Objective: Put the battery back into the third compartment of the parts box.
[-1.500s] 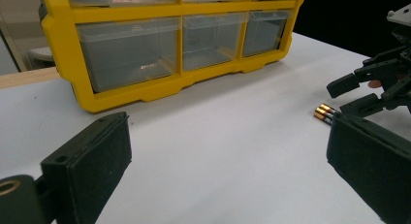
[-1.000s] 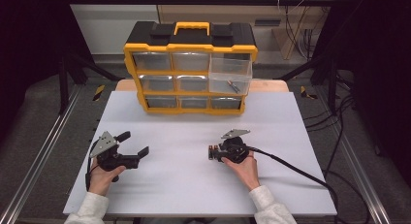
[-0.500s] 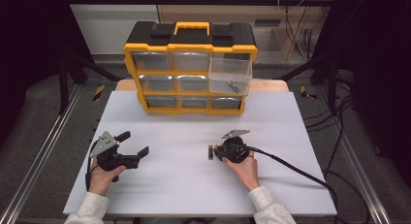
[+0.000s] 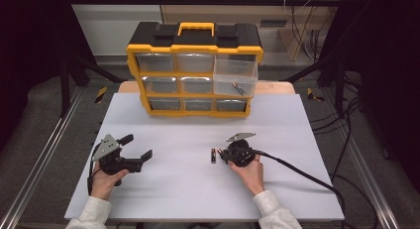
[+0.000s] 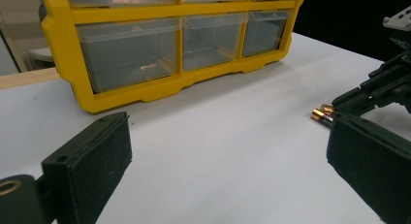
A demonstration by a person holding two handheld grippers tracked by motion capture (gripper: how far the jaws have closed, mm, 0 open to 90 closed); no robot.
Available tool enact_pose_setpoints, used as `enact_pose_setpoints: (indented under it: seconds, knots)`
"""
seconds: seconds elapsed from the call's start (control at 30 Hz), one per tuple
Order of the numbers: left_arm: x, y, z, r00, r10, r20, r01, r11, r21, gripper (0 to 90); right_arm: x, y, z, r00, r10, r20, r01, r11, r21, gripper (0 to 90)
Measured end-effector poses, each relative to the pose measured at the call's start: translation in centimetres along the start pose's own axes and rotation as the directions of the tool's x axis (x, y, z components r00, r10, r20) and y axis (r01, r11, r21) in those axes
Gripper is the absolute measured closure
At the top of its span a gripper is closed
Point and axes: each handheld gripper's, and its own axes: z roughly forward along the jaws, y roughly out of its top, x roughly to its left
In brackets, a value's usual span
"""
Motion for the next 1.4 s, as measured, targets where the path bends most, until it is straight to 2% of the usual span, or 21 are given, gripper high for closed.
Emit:
enact_pose_setpoints:
  seconds: [0.27, 0.6, 1.0, 1.03, 1.17, 1.27, 1.33, 1.4]
  knots:
    - [0.0, 0.0, 0.0, 1.0, 0.001, -0.001, -0.001, 1.0, 0.002, 1.9, -0.1, 0.6, -1.4, 0.9999, -0.005, -0.017, 0.004, 1.0, -0.031, 77.3]
    - [-0.1, 0.0, 0.1, 1.0, 0.0, -0.001, 0.0, 1.0, 0.002, 1.9, -0.5, 1.6, -4.6, 0.9996, -0.017, -0.024, 0.015, 0.994, -0.106, 77.3]
    - [-0.1, 0.0, 0.1, 1.0, -0.001, -0.002, 0.001, 1.0, 0.004, 1.9, -1.4, 2.8, -9.1, 0.9987, -0.023, -0.045, 0.014, 0.98, -0.2, 77.3]
    - [-0.1, 0.0, 0.1, 1.0, -0.001, -0.002, 0.001, 1.0, 0.004, 1.9, -1.5, 3.0, -9.9, 0.999, -0.025, -0.038, 0.017, 0.977, -0.211, 77.3]
    - [-0.1, 0.0, 0.1, 1.0, -0.001, -0.003, 0.001, 1.0, 0.004, 1.9, -1.7, 3.3, -11.0, 0.9991, -0.031, -0.028, 0.024, 0.973, -0.232, 77.3]
    - [-0.1, 0.0, 0.1, 1.0, -0.002, -0.004, 0.002, 1.0, 0.002, 1.9, -1.9, 3.9, -12.5, 0.9989, -0.047, -0.002, 0.046, 0.966, -0.255, 77.3]
    - [-0.1, 0.0, 0.1, 1.0, -0.002, -0.004, 0.002, 1.0, 0.003, 1.9, -1.9, 4.0, -12.8, 0.9989, -0.047, 0.001, 0.046, 0.964, -0.261, 77.3]
    - [-0.1, 0.0, 0.1, 1.0, -0.001, -0.004, 0.001, 1.0, 0.004, 1.9, -1.8, 4.5, -13.8, 0.9986, -0.053, 0.0, 0.051, 0.958, -0.282, 77.3]
